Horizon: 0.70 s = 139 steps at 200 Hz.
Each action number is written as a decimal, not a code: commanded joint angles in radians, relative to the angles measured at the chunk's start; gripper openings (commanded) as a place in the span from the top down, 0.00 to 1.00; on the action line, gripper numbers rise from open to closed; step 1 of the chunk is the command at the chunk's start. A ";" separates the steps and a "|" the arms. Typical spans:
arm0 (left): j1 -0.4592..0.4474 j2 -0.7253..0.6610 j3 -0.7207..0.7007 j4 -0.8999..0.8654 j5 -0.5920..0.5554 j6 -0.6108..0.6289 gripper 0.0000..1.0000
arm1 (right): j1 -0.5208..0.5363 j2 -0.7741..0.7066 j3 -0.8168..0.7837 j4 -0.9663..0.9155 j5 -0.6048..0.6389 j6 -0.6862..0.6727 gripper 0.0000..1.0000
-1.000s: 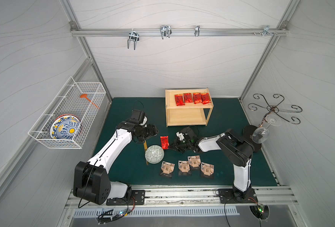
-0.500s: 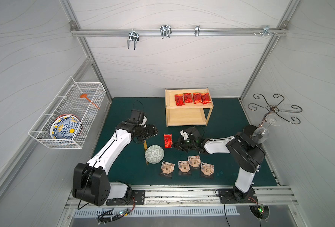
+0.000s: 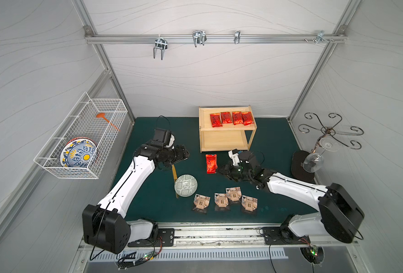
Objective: Place the tea bags on the shelf by color
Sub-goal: Pick up the tea bag from the center of the board, then place the tea bag on the shelf.
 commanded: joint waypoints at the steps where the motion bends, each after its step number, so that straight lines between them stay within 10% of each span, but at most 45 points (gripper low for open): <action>1: 0.005 -0.007 0.068 -0.001 -0.018 0.026 0.20 | 0.007 -0.071 0.046 -0.139 0.058 -0.067 1.00; 139: 0.005 0.078 0.101 0.054 0.004 0.037 0.20 | -0.203 0.269 0.781 -0.422 -0.097 -0.253 1.00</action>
